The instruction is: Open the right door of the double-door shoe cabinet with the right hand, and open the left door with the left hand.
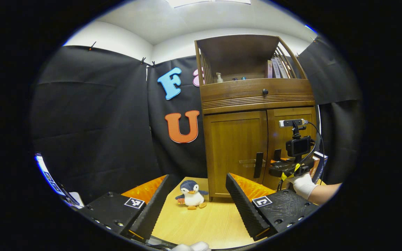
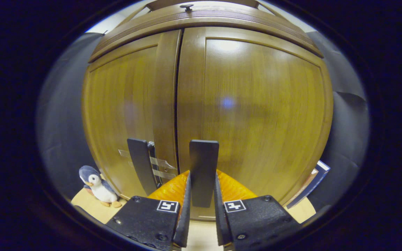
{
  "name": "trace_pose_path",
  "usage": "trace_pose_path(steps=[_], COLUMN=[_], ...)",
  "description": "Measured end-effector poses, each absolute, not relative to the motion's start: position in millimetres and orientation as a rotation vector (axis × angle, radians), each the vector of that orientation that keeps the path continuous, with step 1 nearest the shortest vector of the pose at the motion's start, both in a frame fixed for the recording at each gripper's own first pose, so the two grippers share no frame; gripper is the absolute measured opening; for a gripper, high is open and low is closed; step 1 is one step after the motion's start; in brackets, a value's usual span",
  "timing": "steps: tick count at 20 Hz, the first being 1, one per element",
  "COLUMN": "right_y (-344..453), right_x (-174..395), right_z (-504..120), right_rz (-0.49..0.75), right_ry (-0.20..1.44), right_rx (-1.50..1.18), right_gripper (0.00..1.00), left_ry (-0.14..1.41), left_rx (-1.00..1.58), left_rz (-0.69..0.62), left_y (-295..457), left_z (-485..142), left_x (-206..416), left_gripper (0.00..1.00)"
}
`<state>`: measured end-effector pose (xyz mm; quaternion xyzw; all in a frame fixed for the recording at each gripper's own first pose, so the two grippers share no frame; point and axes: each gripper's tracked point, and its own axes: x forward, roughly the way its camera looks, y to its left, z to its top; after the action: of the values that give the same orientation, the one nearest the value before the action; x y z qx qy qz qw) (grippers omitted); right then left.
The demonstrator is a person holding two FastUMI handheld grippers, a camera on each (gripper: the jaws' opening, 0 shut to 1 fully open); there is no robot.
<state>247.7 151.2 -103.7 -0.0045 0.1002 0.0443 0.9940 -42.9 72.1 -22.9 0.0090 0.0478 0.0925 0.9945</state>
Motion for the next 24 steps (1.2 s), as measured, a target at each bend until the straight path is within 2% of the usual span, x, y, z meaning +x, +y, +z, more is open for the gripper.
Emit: trace_pose_path(steps=[5,10,24], right_y=[149,135,56], right_x=[233,184,77], right_z=[-106,-108,-118], right_rz=[0.139,0.191,0.146], right_ry=[0.222,0.231,0.247], right_rx=[-0.012,-0.024,0.012], right_gripper=[0.30,0.28,0.27], left_ry=[0.081,0.085,0.119], left_rx=[0.006,-0.017,-0.016], left_rz=[0.166,0.141,0.109], left_y=[69,68,58], left_z=[-24,-30,-53], left_x=[-44,-47,-67], left_gripper=[0.96,0.96,0.96])
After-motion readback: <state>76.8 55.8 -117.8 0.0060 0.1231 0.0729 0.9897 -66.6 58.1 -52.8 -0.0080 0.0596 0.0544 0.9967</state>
